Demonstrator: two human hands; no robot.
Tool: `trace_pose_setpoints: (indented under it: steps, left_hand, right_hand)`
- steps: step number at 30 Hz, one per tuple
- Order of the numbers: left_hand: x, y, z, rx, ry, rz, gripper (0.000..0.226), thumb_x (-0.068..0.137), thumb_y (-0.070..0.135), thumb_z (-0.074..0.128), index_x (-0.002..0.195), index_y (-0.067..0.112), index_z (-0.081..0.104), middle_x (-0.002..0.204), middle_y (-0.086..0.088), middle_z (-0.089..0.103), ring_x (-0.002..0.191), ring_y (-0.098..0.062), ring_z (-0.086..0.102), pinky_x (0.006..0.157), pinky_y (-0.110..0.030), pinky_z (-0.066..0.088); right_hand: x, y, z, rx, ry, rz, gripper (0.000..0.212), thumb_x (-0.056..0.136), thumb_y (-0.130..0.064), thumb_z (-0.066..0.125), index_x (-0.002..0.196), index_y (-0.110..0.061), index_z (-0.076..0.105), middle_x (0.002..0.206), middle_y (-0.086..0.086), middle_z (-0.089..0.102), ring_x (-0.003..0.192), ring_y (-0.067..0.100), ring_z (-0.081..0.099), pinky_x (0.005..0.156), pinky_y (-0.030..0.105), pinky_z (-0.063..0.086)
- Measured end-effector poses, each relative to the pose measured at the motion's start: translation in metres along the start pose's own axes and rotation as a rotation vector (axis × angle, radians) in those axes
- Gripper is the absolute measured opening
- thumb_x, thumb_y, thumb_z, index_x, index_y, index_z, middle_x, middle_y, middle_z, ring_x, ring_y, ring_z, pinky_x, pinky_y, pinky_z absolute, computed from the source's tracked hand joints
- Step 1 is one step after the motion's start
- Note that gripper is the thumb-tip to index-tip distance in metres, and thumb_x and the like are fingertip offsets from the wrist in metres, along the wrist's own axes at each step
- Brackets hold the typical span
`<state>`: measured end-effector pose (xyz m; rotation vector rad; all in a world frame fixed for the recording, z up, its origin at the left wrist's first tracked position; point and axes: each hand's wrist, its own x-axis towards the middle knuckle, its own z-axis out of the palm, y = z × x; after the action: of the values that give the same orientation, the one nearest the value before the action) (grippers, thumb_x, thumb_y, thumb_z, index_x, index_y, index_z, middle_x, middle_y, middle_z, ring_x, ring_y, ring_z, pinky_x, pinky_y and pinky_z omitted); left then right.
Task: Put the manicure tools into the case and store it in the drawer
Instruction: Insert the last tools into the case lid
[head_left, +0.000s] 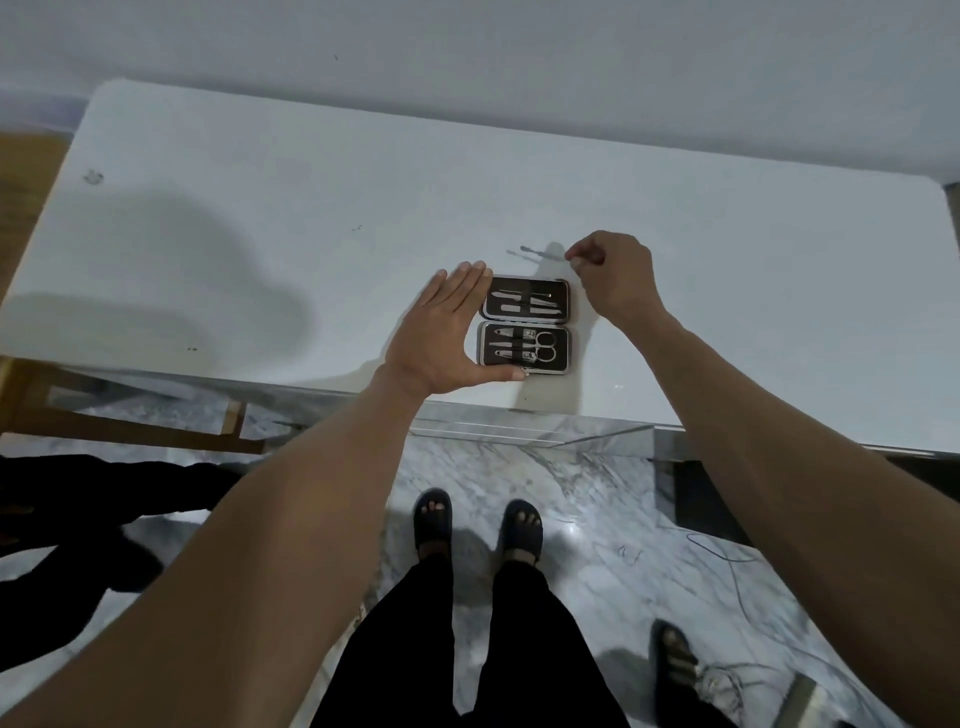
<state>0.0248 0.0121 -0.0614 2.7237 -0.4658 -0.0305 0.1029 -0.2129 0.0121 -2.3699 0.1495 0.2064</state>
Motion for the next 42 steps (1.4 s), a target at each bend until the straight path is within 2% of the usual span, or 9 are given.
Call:
trace_pose_setpoints:
  steps: [5, 13, 20, 26, 30, 35, 39, 42]
  left_hand:
    - [-0.001, 0.001, 0.0, 0.0, -0.005, 0.001, 0.139, 0.067, 0.104, 0.037, 0.165, 0.006, 0.019, 0.173, -0.008, 0.019, 0.162, -0.019, 0.012, 0.133, -0.043, 0.009]
    - [-0.002, 0.002, -0.001, 0.006, -0.003, 0.011, 0.138, 0.068, 0.104, 0.037, 0.165, 0.006, 0.019, 0.173, -0.008, 0.02, 0.162, -0.019, 0.013, 0.133, -0.042, 0.008]
    - [-0.001, 0.0, 0.0, 0.008, 0.002, 0.012, 0.14, 0.067, 0.105, 0.037, 0.165, 0.006, 0.02, 0.173, -0.008, 0.02, 0.162, -0.019, 0.013, 0.132, -0.044, 0.01]
    - [-0.001, -0.001, 0.002, 0.004, 0.008, 0.012, 0.138, 0.068, 0.103, 0.042, 0.164, 0.006, 0.021, 0.173, -0.008, 0.021, 0.162, -0.019, 0.014, 0.132, -0.044, 0.01]
    - [-0.001, -0.001, 0.003, 0.012, 0.022, 0.017, 0.137, 0.069, 0.103, 0.042, 0.164, 0.006, 0.022, 0.173, -0.008, 0.022, 0.161, -0.019, 0.015, 0.132, -0.044, 0.012]
    - [-0.001, -0.001, 0.004, 0.012, 0.034, 0.019, 0.137, 0.069, 0.102, 0.043, 0.164, 0.005, 0.023, 0.172, -0.009, 0.024, 0.161, -0.021, 0.017, 0.132, -0.045, 0.013]
    - [-0.001, -0.001, 0.004, -0.003, 0.04, 0.024, 0.137, 0.069, 0.103, 0.039, 0.163, 0.004, 0.025, 0.171, -0.01, 0.025, 0.161, -0.022, 0.018, 0.132, -0.045, 0.012]
    - [0.0, -0.002, 0.003, -0.008, 0.035, 0.022, 0.137, 0.069, 0.102, 0.04, 0.164, 0.005, 0.023, 0.172, -0.009, 0.024, 0.161, -0.021, 0.017, 0.132, -0.044, 0.012]
  right_hand:
    - [-0.015, 0.013, -0.007, -0.008, 0.033, 0.033, 0.02, 0.091, -0.009, 0.055, 0.096, -0.011, 0.074, 0.086, -0.004, 0.065, 0.083, 0.01, 0.058, 0.077, 0.021, 0.044]
    - [-0.016, 0.024, 0.002, -0.095, 0.024, 0.031, 0.022, 0.091, -0.009, 0.055, 0.095, -0.013, 0.075, 0.099, 0.003, 0.073, 0.087, 0.012, 0.059, 0.078, 0.02, 0.041]
    - [-0.015, 0.019, 0.008, -0.079, -0.001, 0.02, 0.02, 0.09, -0.009, 0.057, 0.096, -0.011, 0.075, 0.098, 0.005, 0.073, 0.085, 0.01, 0.058, 0.077, 0.019, 0.04]
    - [-0.016, 0.015, 0.015, 0.02, -0.001, -0.002, 0.014, 0.088, -0.009, 0.064, 0.095, -0.01, 0.076, 0.087, 0.001, 0.07, 0.078, 0.009, 0.059, 0.065, 0.004, 0.038]
    - [-0.018, 0.012, 0.019, 0.054, -0.006, -0.013, 0.013, 0.086, -0.009, 0.067, 0.092, -0.013, 0.077, 0.084, 0.001, 0.071, 0.072, 0.006, 0.061, 0.066, 0.009, 0.044]
    - [-0.019, 0.009, 0.025, -0.022, -0.015, -0.043, 0.013, 0.083, -0.016, 0.067, 0.089, -0.021, 0.078, 0.085, -0.003, 0.074, 0.083, 0.014, 0.067, 0.08, 0.031, 0.055]
    - [-0.022, 0.004, 0.029, -0.072, -0.014, -0.078, 0.016, 0.084, -0.017, 0.065, 0.092, -0.022, 0.078, 0.092, -0.002, 0.075, 0.085, 0.012, 0.065, 0.078, 0.031, 0.053]
    - [-0.021, 0.004, 0.027, -0.072, 0.052, -0.053, 0.017, 0.086, -0.024, 0.066, 0.1, -0.023, 0.076, 0.095, -0.003, 0.071, 0.085, 0.011, 0.06, 0.076, 0.028, 0.048]
